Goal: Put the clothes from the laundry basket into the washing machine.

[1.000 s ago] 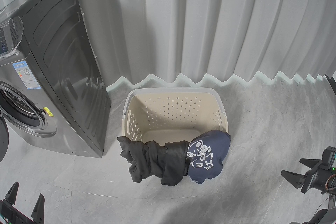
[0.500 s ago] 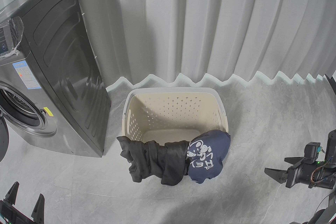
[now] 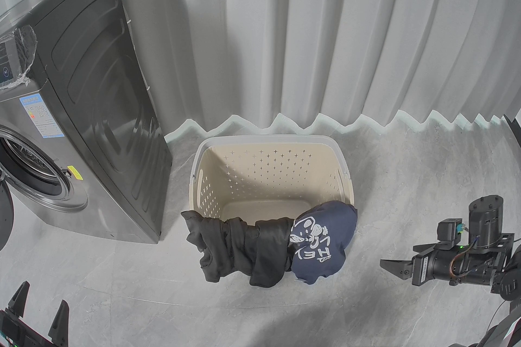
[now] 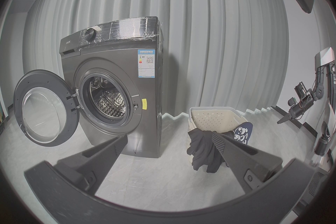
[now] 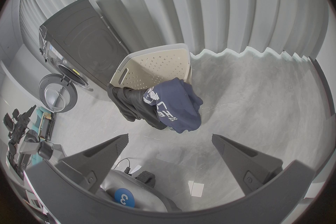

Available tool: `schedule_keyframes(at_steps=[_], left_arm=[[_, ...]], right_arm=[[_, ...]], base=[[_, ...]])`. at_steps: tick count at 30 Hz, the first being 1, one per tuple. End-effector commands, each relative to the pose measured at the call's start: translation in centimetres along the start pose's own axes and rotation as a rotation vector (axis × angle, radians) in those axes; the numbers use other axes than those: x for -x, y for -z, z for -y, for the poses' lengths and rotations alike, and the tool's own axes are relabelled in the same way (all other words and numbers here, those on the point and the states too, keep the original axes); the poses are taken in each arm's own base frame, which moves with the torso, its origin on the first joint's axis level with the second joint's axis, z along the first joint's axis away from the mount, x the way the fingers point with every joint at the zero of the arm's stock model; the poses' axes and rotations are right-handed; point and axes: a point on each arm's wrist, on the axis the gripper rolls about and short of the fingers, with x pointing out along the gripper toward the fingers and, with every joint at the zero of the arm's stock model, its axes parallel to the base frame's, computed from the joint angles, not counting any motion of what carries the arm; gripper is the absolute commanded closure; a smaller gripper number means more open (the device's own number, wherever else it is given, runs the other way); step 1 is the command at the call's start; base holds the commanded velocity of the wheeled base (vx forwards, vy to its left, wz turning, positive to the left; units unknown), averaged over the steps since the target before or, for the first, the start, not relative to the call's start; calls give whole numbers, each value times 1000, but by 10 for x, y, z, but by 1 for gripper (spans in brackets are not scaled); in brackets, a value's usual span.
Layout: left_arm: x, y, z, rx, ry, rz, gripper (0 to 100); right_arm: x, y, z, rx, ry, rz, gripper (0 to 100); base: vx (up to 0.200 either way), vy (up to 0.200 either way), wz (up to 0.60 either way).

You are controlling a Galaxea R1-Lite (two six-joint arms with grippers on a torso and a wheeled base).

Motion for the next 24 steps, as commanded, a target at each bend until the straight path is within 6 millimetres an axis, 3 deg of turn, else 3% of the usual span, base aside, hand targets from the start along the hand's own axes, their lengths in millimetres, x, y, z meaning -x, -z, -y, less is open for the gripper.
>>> schedule_keyframes(at_steps=[1,13,24], left_arm=[[0,4,0,0,-1,-3,0],[0,4,0,0,-1,-3,0],[0,4,0,0,-1,-3,0]], right_arm=[[-27,6,-8,13,-21,-78,0],[-71,-4,-12,22,11,-56,0],[-114,7,-16,43,21,-48,0]], base=[[0,0,0],[0,0,0],[0,0,0]])
